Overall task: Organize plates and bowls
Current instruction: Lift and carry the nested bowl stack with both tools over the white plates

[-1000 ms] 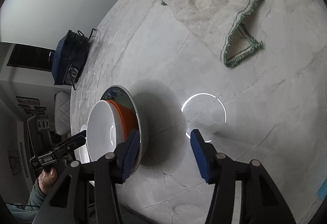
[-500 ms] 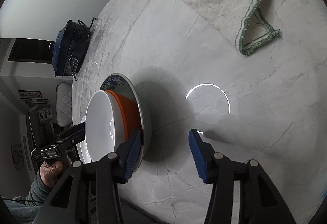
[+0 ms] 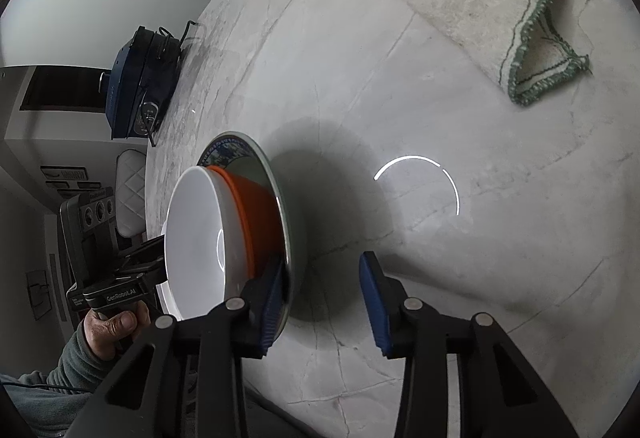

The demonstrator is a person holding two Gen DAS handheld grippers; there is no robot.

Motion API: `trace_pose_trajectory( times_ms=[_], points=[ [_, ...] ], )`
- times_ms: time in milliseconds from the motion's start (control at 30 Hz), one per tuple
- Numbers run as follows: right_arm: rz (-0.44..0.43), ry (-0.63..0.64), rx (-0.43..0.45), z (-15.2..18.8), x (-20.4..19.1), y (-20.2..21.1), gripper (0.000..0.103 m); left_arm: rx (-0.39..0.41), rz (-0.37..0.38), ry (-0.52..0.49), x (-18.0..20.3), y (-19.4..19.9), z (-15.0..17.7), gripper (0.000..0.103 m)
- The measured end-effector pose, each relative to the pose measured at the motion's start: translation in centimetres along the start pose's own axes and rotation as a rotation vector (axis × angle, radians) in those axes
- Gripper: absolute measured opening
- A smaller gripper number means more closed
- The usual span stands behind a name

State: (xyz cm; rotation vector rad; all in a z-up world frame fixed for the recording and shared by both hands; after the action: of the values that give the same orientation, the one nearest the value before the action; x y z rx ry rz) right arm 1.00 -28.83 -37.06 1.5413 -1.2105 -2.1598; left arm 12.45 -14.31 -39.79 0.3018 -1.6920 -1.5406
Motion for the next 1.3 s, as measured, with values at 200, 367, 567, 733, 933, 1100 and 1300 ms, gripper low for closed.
trace_pose_trajectory(
  times_ms=[200,367,567,733,933,1100,1300],
  points=[
    [-0.004,0.015,0.008,0.1,-0.2,0.0,0.034,0.009,0.01,-0.019,0.4,0.2,-0.5,0.033],
    [-0.037,0.069,0.013,0.0,-1.4,0.2,0.013,0.01,0.036,-0.013,0.2,0.4,-0.6,0.028],
    [-0.055,0.067,0.022,0.1,-1.3,0.3,0.012,0.004,0.026,-0.065,1.4,0.6,-0.8,0.011],
    [-0.039,0.074,0.031,0.3,-1.3,0.5,0.012,0.01,0.011,-0.074,1.9,0.6,-1.0,0.008],
    [-0.024,0.089,0.041,0.5,-1.5,0.6,0.012,0.017,0.008,-0.075,2.0,0.6,-0.9,0.008],
    [-0.016,0.084,0.043,0.4,-1.6,0.9,0.012,0.011,0.01,-0.069,2.1,0.5,-1.0,0.008],
    [-0.002,0.069,0.039,0.2,-1.8,1.0,0.012,0.015,0.001,-0.057,2.4,1.1,-0.9,0.007]
  ],
)
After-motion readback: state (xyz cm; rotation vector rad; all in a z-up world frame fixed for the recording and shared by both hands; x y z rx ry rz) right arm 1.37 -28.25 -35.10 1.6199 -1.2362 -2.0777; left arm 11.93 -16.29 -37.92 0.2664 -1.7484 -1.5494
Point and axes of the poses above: each gripper's, at about its wrist camera, not at the fingertips, and y roughly against the way its jaws point, x to its right, z to its underside, the point moved 7 cm from there along -y, roughly the way its jaws point, and after that the axes turned 12 degrees about -x, right-handed, at the moved point
